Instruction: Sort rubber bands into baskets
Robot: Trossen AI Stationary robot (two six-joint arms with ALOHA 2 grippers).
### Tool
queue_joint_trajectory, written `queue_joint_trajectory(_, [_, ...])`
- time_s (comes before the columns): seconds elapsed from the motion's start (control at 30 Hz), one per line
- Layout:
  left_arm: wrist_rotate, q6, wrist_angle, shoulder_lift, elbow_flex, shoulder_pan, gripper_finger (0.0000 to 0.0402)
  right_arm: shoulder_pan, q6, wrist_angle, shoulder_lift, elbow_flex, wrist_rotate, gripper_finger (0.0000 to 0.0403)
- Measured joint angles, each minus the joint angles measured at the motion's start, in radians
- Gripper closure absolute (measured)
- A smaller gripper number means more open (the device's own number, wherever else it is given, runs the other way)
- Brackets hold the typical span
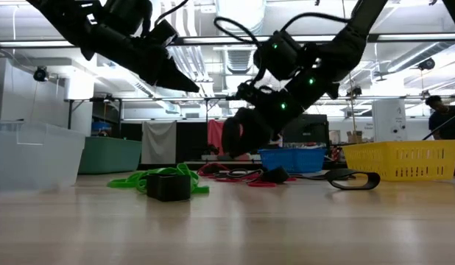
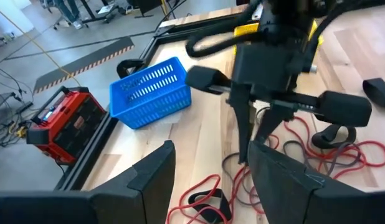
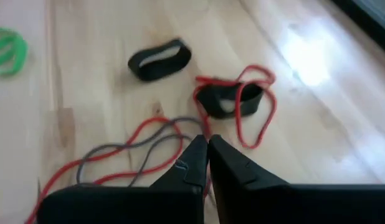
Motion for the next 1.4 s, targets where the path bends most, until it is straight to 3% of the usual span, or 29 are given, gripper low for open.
queue_joint_trajectory(0.23, [0.005,-0.055,-0.001,0.000,0.000,0.000,0.0216,0.007,-0.029,-0.051,-0.047,0.001,0.040,0.0394])
queue_joint_trajectory(0.47, [0.011,-0.096,-0.010,0.000,0.000,-0.001,0.0216,0.007,0.004,-0.062,-0.002,-0.002,0.043,0.0385])
queue_joint_trajectory(0.83, [0.012,-0.124,-0.017,0.000,-0.001,-0.001,0.0216,-0.003,0.038,-0.016,0.073,-0.002,0.051,0.0287])
queue_joint_trajectory(1.0, [0.013,-0.129,-0.018,0.000,-0.002,-0.001,0.0216,-0.005,0.033,-0.012,0.074,-0.002,0.052,0.0268])
queue_joint_trajectory(1.17, [0.013,-0.130,-0.018,0.000,-0.003,-0.001,0.0216,-0.005,0.032,-0.017,0.075,-0.002,0.050,0.0286])
queue_joint_trajectory(1.4, [0.013,-0.139,-0.018,0.000,-0.003,-0.001,0.0216,-0.004,0.029,-0.024,0.075,-0.002,0.042,0.0370])
